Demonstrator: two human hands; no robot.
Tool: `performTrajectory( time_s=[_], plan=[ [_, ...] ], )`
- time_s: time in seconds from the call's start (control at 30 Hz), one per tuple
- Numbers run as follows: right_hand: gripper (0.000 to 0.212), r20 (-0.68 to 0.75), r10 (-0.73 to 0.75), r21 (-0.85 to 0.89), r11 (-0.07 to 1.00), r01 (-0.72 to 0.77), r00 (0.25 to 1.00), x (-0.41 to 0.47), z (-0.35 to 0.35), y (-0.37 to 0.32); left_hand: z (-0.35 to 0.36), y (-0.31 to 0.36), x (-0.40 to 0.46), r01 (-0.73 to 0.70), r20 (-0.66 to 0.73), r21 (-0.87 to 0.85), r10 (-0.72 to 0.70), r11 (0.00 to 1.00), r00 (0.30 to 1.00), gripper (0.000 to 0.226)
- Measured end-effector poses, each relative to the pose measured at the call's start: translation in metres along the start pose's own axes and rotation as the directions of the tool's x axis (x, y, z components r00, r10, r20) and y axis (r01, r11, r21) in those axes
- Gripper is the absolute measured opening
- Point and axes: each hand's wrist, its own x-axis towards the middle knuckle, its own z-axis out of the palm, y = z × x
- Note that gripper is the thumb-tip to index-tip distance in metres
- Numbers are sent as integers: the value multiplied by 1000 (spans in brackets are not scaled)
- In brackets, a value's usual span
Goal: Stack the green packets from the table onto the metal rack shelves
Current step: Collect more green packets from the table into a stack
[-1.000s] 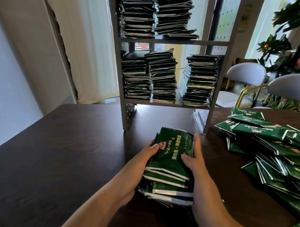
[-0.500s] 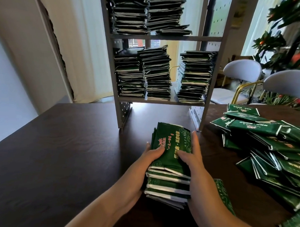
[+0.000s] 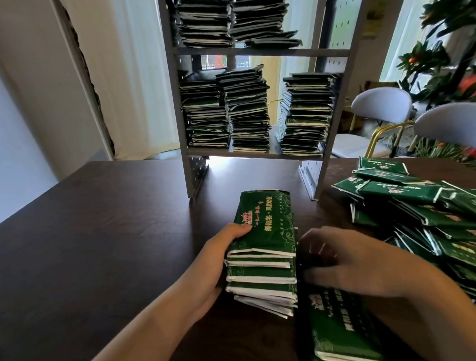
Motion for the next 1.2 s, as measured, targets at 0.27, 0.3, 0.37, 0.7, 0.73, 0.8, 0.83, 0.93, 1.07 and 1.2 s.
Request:
performTrajectory(
  time_s=[0.27,0.3,0.37,0.7,0.73,0.8,0.83,0.93,1.07,1.2],
  plan=[
    [56,117,50,-59,997,-43,992,7,8,6,0,5,-1,-70,130,70,60,995,990,37],
    [49,99,36,1,999,-36,994,8,9,9,-5,2,0,-122,199,97,101,988,975,38],
    [35,75,-32,97,995,25,997,9,6,16,-7,3,4,-167,219,97,143,981,965,41],
    [29,-52,-236,851,497,167,970,-8,-36,9,-9,-14,4,-196,144,31,189,980,971,37],
    [30,-87,-212,855,486,183,973,-5,-40,2,-8,-13,5,-235,161,34,227,971,960,39],
    [29,-157,-144,817,538,211,977,4,-48,-16,-8,-15,8,-301,134,34,294,953,946,60],
    [28,-189,-105,785,581,215,976,9,-51,-25,-9,-15,9,-318,119,33,312,947,943,76],
    [25,-259,-34,668,716,205,965,25,-55,-46,-10,-15,12,-349,139,52,340,936,930,68],
    [21,-285,-11,494,855,157,958,43,-48,-62,-9,-15,12,-336,165,-89,347,938,923,45],
    [23,-341,-2,369,920,136,940,53,-33,-64,-11,-16,13,-363,190,-140,385,921,903,48]
  ],
)
